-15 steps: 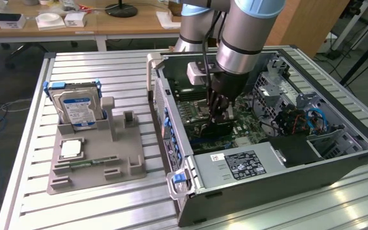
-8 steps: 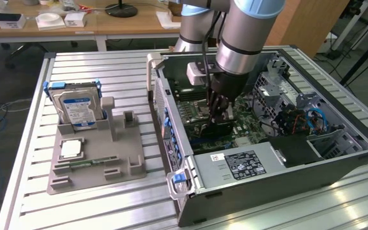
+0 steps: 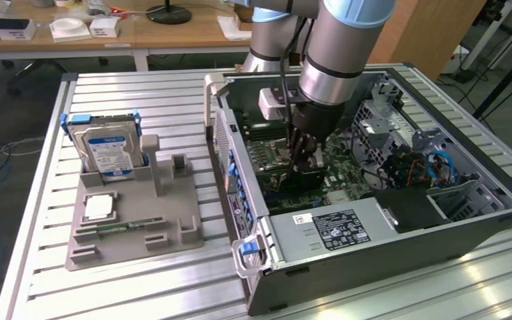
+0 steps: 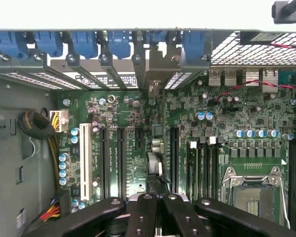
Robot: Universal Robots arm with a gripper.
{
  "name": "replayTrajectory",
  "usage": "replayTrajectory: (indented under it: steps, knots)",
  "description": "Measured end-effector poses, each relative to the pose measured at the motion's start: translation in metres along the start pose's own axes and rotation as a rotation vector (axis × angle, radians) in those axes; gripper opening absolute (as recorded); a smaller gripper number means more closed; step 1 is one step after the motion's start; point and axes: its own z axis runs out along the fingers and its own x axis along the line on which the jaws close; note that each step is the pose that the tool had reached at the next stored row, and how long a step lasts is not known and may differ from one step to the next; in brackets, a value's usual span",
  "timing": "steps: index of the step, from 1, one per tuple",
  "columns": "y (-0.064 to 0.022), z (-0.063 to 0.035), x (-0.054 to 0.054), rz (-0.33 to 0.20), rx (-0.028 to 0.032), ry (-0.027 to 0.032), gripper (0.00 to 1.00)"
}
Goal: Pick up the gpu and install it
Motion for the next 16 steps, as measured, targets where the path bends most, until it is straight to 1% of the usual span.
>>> replayTrajectory:
  steps: [4, 6, 11, 16]
  knots:
    - [0.0014, -0.0168, 0.0, 0.0, 0.0001, 0.0012, 0.11]
    - [0.0074, -0.0215, 0.0, 0.0, 0.0014, 0.0011, 0.11]
    - [0.0268, -0.0257, 0.001, 0.0, 0.0015, 0.0011, 0.11]
    - [0.0407, -0.0272, 0.001, 0.0, 0.0014, 0.0011, 0.11]
